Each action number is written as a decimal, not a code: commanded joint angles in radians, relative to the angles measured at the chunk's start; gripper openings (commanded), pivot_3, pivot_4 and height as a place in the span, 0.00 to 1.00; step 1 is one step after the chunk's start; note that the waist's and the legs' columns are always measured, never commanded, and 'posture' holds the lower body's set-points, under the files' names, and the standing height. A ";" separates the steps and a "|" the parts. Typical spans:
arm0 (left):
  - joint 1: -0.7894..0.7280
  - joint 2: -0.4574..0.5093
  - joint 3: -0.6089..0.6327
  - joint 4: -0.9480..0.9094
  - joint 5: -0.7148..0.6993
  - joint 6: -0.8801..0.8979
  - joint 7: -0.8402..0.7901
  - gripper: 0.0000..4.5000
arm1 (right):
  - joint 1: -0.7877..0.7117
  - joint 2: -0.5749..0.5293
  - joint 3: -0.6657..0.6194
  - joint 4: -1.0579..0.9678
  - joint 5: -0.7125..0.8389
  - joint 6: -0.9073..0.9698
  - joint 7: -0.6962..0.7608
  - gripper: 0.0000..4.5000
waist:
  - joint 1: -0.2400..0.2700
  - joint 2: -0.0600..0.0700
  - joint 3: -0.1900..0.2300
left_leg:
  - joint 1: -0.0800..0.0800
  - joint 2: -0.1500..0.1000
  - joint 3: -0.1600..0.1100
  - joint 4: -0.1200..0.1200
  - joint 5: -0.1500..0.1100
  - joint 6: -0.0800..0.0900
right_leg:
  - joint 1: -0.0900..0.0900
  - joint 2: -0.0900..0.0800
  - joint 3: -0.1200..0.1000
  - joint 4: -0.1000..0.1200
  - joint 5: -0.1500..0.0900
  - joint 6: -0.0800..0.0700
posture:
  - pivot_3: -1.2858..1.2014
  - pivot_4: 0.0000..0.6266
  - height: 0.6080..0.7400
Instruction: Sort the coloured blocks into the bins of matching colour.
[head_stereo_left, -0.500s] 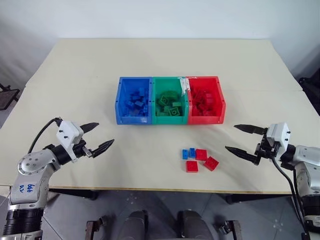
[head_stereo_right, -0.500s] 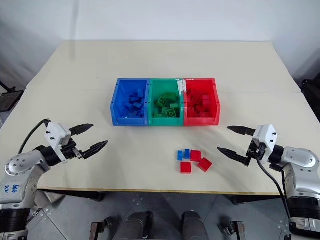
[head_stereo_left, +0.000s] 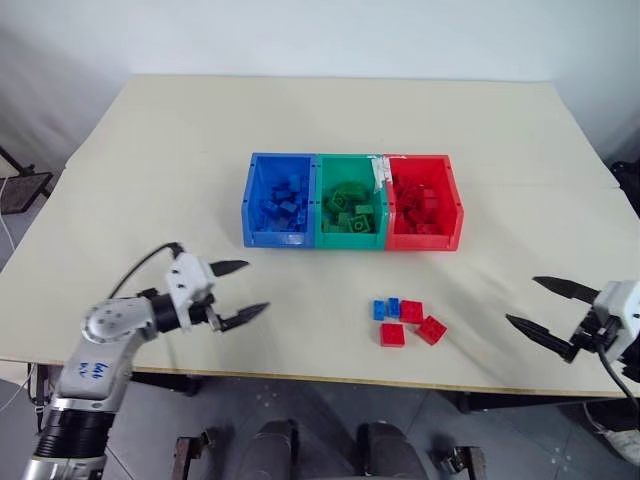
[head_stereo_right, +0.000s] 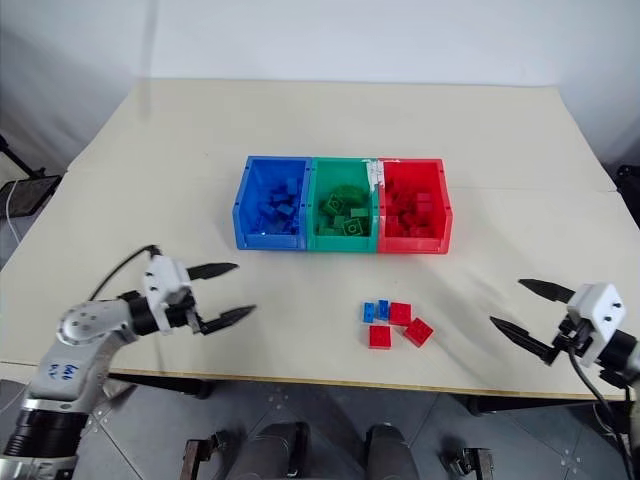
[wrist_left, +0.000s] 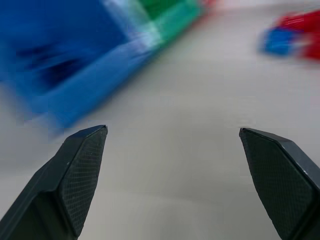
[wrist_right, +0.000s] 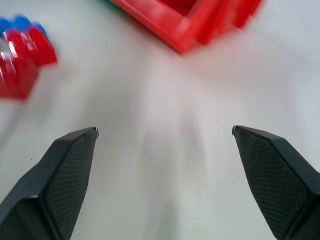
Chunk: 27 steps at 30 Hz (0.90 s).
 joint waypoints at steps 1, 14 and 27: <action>-0.016 -0.001 -0.045 -0.079 -0.033 0.015 -0.054 1.00 | 0.013 -0.031 -0.017 0.007 0.010 -0.014 0.024 1.00 | -0.012 0.000 0.000 | 0.000 0.001 0.001 0.000 0.000 0.000 | 0.000 0.001 0.000 0.000 0.000 0.000 | 0.52 0.24 1.00; 0.071 0.063 0.121 -0.048 -0.086 -0.022 -0.094 1.00 | -0.078 0.018 0.271 -0.283 0.039 0.320 0.037 1.00 | -0.011 0.000 0.000 | 0.001 0.003 0.002 0.002 0.000 0.000 | -0.001 0.000 0.001 0.003 0.000 0.000 | 0.52 0.24 1.00; 0.213 0.075 0.216 -0.176 -0.114 -0.011 -0.060 1.00 | -0.070 0.086 0.418 -0.286 -0.048 0.340 -0.019 1.00 | -0.005 -0.001 0.000 | 0.000 0.002 -0.001 0.003 -0.001 0.000 | 0.001 -0.003 0.000 -0.001 0.000 0.000 | 0.52 0.24 1.00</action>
